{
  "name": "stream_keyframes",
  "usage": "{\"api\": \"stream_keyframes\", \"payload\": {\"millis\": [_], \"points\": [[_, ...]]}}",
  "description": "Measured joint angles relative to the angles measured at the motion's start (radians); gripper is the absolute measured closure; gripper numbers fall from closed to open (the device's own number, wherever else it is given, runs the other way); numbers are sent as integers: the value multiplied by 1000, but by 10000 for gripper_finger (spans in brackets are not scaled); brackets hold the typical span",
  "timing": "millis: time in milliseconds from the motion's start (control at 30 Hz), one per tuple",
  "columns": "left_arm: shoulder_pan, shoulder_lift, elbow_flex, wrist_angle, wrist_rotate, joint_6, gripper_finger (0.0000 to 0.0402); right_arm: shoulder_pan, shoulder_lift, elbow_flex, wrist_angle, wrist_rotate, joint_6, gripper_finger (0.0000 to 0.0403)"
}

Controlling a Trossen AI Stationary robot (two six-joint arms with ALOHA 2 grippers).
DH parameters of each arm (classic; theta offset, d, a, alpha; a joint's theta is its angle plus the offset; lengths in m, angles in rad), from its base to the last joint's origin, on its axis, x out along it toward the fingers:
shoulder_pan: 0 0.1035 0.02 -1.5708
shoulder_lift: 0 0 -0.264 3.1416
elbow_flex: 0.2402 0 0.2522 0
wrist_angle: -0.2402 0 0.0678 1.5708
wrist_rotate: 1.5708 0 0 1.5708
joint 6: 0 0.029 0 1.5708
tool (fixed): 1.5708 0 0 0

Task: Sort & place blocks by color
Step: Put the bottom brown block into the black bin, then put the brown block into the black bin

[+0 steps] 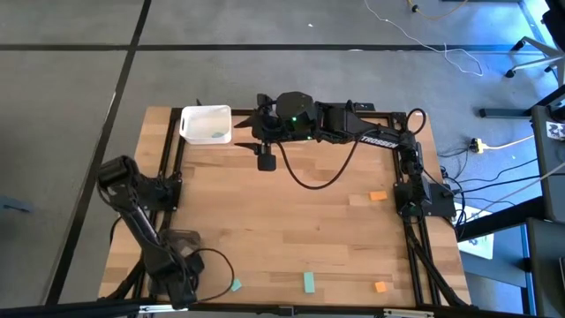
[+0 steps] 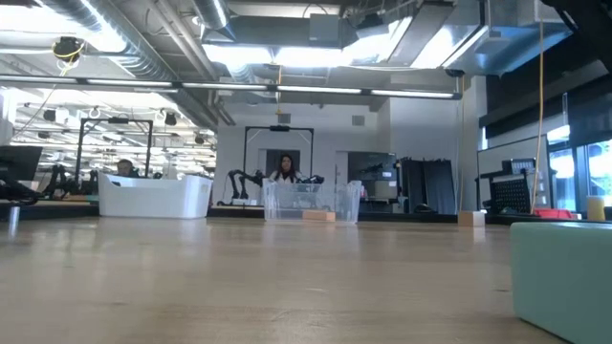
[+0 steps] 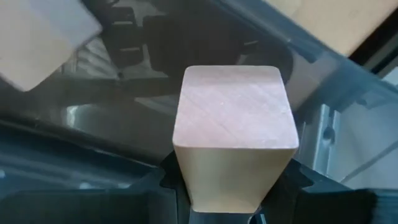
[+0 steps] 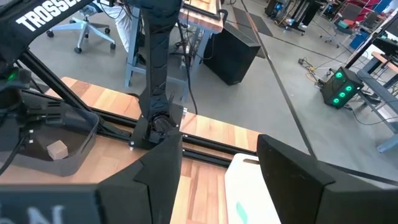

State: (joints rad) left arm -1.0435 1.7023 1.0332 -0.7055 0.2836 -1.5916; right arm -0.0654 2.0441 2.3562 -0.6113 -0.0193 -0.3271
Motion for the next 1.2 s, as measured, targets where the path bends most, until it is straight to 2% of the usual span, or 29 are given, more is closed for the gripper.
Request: {"api": "stream_keyframes", "payload": {"millis": [167,400,567,700,767,933,1200], "points": [[0,12,0,2,-4,6,274,0,0,0,0,0,0,192],[0,12,0,-8,-10,6,220,0,0,0,0,0,0,192],[0,8,0,-14,-13,1,217,0,0,0,-7,2,0,192],[0,-56,0,-87,-38,-36,214,-7,-3,-1,-38,3,3,192],[0,-113,0,-138,-96,-69,213,-10,-8,-1,-70,39,4,192],[-15,-324,0,-256,-308,-135,212,-9,-67,-1,-214,243,37,192],[14,-624,0,-497,-553,-127,212,-27,-162,-1,-560,336,213,192]]}}
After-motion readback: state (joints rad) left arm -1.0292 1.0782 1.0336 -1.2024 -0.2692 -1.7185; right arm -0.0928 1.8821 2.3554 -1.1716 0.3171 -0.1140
